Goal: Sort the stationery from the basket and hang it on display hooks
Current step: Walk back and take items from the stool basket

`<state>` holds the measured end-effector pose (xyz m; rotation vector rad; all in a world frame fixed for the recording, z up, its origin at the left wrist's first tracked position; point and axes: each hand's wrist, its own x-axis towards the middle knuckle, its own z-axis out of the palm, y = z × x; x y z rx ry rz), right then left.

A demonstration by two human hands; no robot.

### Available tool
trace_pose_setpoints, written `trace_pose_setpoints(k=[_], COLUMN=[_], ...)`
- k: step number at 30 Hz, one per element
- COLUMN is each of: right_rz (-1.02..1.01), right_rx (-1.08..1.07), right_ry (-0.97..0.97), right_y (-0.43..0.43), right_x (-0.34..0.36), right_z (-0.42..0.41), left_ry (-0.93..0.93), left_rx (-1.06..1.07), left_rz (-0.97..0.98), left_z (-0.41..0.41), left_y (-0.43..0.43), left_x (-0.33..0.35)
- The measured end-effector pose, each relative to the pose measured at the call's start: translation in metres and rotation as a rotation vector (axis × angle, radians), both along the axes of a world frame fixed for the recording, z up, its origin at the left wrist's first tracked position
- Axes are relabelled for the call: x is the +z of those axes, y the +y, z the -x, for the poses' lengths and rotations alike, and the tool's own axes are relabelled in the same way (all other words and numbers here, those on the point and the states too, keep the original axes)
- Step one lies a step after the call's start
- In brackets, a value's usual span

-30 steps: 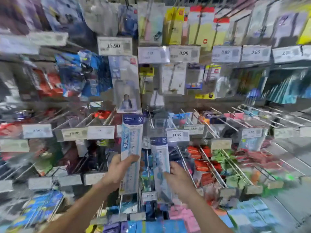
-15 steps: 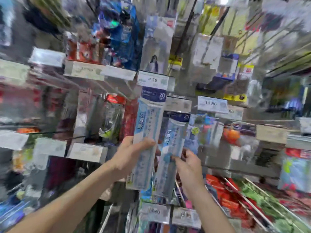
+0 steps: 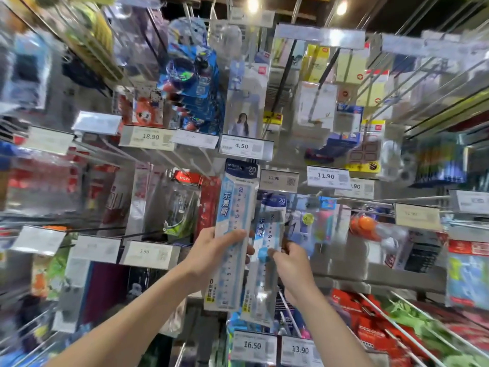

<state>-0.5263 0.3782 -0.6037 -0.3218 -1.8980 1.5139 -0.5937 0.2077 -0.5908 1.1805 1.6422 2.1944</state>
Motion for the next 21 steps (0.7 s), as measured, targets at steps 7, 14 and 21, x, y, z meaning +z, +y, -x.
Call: trace_pose_setpoints(k=[7, 14, 21], right_rz=[-0.063, -0.008, -0.008], right_rx=[0.003, -0.028, -0.058], right_ry=[0.111, 0.039, 0.018], right_y=[-0.01, -0.006, -0.008], right_x=[-0.004, 0.01, 0.02], right_z=[-0.007, -0.005, 0.003], left_ry=[0.007, 0.035, 0.006], left_rx=[0.006, 0.012, 0.008], left_rz=[0.006, 0.028, 0.039], left_z=[0.004, 0.005, 0.005], left_y=[0.006, 0.006, 0.006], left_x=[-0.005, -0.005, -0.004])
